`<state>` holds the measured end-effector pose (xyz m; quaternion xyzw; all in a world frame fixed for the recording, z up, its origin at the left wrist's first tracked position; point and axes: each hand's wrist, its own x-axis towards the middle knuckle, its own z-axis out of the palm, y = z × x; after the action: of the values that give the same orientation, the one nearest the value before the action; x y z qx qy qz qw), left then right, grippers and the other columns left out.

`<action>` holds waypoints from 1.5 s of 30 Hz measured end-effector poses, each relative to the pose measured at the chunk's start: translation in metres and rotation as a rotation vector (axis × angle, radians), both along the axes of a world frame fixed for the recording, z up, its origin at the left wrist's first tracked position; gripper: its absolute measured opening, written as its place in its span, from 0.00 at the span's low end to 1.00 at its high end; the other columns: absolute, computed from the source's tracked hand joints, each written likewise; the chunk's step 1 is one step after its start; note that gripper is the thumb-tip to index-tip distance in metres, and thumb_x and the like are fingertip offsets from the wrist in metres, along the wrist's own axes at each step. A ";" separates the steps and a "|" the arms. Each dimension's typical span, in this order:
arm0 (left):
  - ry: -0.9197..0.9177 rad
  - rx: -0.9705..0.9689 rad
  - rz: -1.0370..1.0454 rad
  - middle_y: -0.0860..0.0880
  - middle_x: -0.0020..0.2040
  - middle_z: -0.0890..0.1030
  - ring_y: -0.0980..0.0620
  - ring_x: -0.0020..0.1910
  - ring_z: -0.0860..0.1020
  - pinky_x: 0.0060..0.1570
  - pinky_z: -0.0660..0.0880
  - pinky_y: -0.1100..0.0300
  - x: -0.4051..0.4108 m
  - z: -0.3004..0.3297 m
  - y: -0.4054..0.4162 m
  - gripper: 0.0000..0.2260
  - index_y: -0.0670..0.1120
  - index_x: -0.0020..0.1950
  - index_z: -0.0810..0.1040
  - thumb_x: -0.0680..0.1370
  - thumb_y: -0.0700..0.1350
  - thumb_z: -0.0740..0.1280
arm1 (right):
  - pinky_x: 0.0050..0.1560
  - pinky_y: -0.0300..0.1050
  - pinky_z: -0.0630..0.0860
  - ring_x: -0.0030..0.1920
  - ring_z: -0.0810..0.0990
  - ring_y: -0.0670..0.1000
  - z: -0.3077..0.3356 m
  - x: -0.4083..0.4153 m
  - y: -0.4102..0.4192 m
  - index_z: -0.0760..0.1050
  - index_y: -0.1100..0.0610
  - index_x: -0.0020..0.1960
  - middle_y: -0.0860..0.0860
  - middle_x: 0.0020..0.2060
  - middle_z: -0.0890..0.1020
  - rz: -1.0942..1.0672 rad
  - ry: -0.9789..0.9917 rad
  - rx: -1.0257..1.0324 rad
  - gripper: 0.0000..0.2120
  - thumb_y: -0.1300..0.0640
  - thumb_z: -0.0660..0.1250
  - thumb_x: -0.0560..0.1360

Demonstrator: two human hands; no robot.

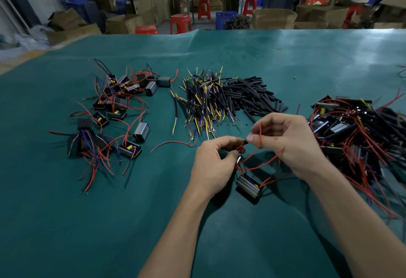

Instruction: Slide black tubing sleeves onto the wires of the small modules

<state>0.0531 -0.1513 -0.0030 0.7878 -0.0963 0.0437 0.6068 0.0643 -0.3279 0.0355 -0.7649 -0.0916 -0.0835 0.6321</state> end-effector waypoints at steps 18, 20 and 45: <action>-0.020 -0.010 0.001 0.51 0.41 0.85 0.45 0.37 0.81 0.41 0.78 0.48 -0.006 0.006 0.000 0.11 0.54 0.48 0.76 0.72 0.43 0.75 | 0.38 0.36 0.79 0.34 0.82 0.45 0.006 -0.007 0.009 0.82 0.57 0.41 0.50 0.33 0.85 0.020 -0.007 -0.058 0.11 0.68 0.81 0.66; -0.053 0.040 0.030 0.54 0.40 0.83 0.56 0.35 0.78 0.40 0.77 0.56 -0.006 0.006 0.001 0.07 0.53 0.43 0.79 0.68 0.48 0.75 | 0.39 0.37 0.79 0.34 0.82 0.46 0.008 -0.007 0.009 0.82 0.56 0.41 0.51 0.33 0.85 0.014 -0.006 -0.059 0.12 0.69 0.81 0.65; -0.062 0.149 0.021 0.55 0.38 0.79 0.57 0.36 0.76 0.41 0.73 0.56 -0.006 0.008 0.001 0.05 0.52 0.40 0.84 0.68 0.48 0.79 | 0.43 0.44 0.80 0.36 0.84 0.52 0.010 -0.005 0.001 0.84 0.52 0.42 0.56 0.35 0.86 0.080 0.124 -0.150 0.14 0.69 0.81 0.64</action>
<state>0.0475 -0.1502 0.0045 0.8301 -0.1096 0.0669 0.5426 0.0591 -0.3273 0.0453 -0.8095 -0.0889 -0.0036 0.5804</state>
